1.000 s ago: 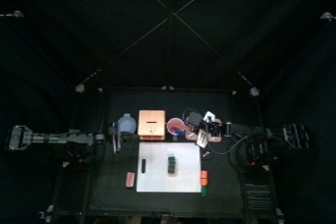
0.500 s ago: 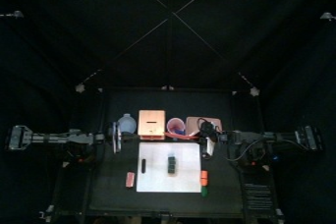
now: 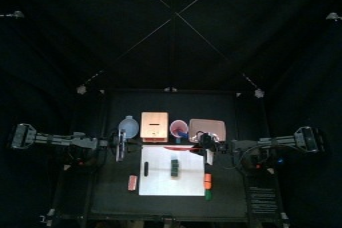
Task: Place sushi on board then cut the sushi with the knife then place the pieces on the plate
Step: Grasp knife edge with left hand
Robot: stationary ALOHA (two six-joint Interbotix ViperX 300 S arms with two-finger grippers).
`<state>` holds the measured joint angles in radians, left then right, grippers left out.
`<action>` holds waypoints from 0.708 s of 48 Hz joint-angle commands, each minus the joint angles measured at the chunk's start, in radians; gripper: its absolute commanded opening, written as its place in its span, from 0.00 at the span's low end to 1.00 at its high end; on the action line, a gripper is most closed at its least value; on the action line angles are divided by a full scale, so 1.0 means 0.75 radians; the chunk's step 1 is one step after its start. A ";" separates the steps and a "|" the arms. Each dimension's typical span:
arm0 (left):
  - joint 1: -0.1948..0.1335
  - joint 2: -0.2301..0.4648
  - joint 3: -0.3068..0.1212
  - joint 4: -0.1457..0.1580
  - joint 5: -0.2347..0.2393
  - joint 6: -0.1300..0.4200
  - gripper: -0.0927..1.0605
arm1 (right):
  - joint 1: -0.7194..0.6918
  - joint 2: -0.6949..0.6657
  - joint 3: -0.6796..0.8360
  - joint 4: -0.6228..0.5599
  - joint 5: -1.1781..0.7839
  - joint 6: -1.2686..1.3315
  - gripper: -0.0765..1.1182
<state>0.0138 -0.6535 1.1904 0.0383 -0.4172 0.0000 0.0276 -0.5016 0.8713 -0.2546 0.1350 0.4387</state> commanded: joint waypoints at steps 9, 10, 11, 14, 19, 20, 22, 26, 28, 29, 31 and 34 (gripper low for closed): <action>-0.047 0.178 -0.186 -0.090 0.149 0.002 0.92 | 0.027 0.108 -0.037 -0.051 -0.027 0.002 0.40; -0.051 0.192 -0.196 -0.094 0.153 0.002 0.92 | 0.027 0.110 -0.037 -0.051 -0.029 0.004 0.40; -0.055 0.207 -0.207 -0.094 0.157 0.002 0.92 | 0.027 0.115 -0.037 -0.053 -0.029 0.004 0.40; -0.070 0.256 -0.231 -0.094 0.160 0.002 0.92 | 0.027 0.119 -0.033 -0.053 -0.029 0.004 0.40; -0.076 0.346 -0.278 -0.092 0.168 0.002 0.92 | 0.027 0.123 -0.033 -0.045 -0.029 0.008 0.40; -0.076 0.364 -0.288 -0.092 0.168 0.004 0.92 | 0.027 0.123 -0.031 -0.045 -0.031 0.008 0.40; -0.080 0.409 -0.313 -0.088 0.168 0.006 0.92 | 0.027 0.125 -0.033 -0.043 -0.029 0.008 0.40; -0.080 0.470 -0.346 -0.074 0.170 0.008 0.92 | 0.027 0.125 -0.031 -0.043 -0.031 0.008 0.40; -0.078 0.493 -0.358 -0.065 0.170 0.006 0.92 | 0.027 0.127 -0.031 -0.041 -0.031 0.008 0.40; -0.080 0.503 -0.366 -0.063 0.170 0.006 0.92 | 0.027 0.129 -0.031 -0.041 -0.029 0.008 0.40; -0.078 0.520 -0.380 -0.061 0.170 0.006 0.92 | 0.027 0.133 -0.029 -0.037 -0.029 0.008 0.40; -0.078 0.540 -0.399 -0.061 0.170 0.006 0.92 | 0.027 0.141 -0.029 -0.033 -0.031 0.008 0.40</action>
<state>-0.0445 -0.2623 0.9327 -0.0123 -0.2869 0.0046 0.0460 -0.3896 0.8682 -0.2838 0.1212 0.4449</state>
